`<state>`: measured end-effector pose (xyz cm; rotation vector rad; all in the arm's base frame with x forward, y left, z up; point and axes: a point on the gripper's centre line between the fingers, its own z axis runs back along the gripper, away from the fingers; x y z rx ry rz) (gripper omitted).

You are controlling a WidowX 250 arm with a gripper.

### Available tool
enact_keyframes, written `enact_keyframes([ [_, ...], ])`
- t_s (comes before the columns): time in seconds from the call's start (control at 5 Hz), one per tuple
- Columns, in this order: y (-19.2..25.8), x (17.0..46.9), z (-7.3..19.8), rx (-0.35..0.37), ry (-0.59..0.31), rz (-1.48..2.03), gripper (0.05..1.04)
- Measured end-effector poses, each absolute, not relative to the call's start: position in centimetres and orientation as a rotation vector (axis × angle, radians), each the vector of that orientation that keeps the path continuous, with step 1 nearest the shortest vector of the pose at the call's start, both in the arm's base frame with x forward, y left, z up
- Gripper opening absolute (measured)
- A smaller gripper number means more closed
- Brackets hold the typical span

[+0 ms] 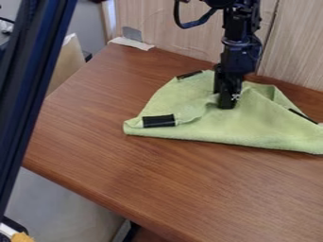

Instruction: Fold the cloth bottom to top

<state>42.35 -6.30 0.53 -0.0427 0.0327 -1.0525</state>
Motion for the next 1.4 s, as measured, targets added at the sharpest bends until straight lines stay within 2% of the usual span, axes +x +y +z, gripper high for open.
enact_keyframes([
  [0.2, -6.5, 42.2, 0.7, -0.04, 0.031, -1.052, 0.98],
  [0.6, -6.2, 41.9, 1.1, -0.026, 0.028, -1.047, 1.001],
  [1.2, -6.5, 40.5, 8.4, 0.084, -0.103, -1.102, 1.001],
  [1.4, -6.4, 38.6, 9.2, 0.09, -0.112, -1.13, 1.001],
])
